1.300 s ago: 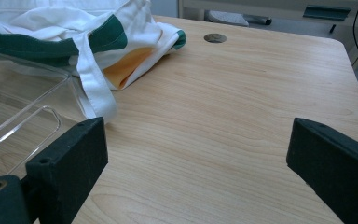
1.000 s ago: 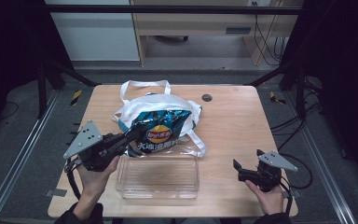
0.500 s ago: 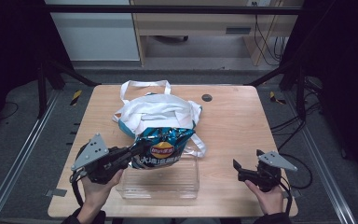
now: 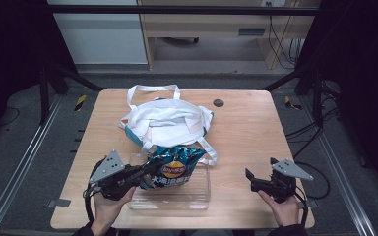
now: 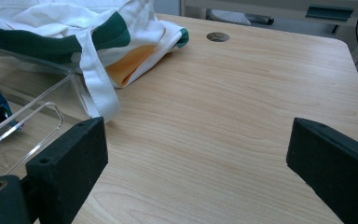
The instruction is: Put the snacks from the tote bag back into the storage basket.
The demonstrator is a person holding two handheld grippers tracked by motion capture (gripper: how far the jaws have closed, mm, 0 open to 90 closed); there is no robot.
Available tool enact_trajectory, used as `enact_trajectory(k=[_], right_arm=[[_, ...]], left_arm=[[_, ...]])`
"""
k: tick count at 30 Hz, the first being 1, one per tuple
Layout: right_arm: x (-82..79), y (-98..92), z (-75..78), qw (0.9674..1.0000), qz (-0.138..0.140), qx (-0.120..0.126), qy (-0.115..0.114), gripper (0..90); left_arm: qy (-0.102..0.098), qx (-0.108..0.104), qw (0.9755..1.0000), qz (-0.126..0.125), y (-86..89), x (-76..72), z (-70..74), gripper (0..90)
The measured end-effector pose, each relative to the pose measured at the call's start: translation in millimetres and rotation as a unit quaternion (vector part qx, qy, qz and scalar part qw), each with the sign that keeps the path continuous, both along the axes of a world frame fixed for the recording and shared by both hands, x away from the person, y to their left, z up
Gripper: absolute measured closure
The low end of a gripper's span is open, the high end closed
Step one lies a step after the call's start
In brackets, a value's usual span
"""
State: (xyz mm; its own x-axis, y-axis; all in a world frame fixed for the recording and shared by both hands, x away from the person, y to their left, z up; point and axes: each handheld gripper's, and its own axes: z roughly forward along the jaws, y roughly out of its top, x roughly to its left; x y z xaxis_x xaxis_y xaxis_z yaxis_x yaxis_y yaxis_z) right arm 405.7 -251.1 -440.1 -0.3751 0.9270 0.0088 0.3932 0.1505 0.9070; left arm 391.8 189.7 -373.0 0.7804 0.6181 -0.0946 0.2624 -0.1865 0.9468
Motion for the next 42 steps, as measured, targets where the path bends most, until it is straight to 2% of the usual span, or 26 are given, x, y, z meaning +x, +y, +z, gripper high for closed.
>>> enact_trajectory(k=[2,5,10,18,26,34,42], right_arm=[[0.2,-0.2,-0.2,1.0000,0.000,0.000,0.000,5.5],[0.1,-0.1,-0.2,1.0000,0.001,0.000,0.000,5.5],[0.1,0.2,-0.2,1.0000,0.001,0.000,0.001,5.5],[0.2,0.4,-0.3,1.0000,0.001,0.000,0.003,5.5],[0.8,0.8,-0.9,1.0000,0.002,-0.002,0.004,5.5],[1.2,0.8,-1.3,1.0000,0.003,-0.003,0.004,5.5],[1.5,1.0,-1.5,1.0000,0.002,-0.003,0.006,5.5]], left_arm=[[0.002,0.000,1.0000,-0.002,-1.9,0.7,-2.8,90.0],[0.010,-0.012,0.9999,-0.005,-1.6,2.7,-6.1,90.0],[0.020,-0.023,0.9995,0.002,3.4,7.0,-9.1,90.0],[0.029,-0.018,0.9988,0.035,9.7,14.8,-14.6,89.8],[0.047,-0.022,0.9967,0.063,11.7,21.7,-19.1,89.4],[0.050,-0.021,0.9948,0.086,11.0,26.8,-20.3,88.7],[0.042,-0.012,0.9939,0.102,9.1,33.3,-20.8,86.5]])
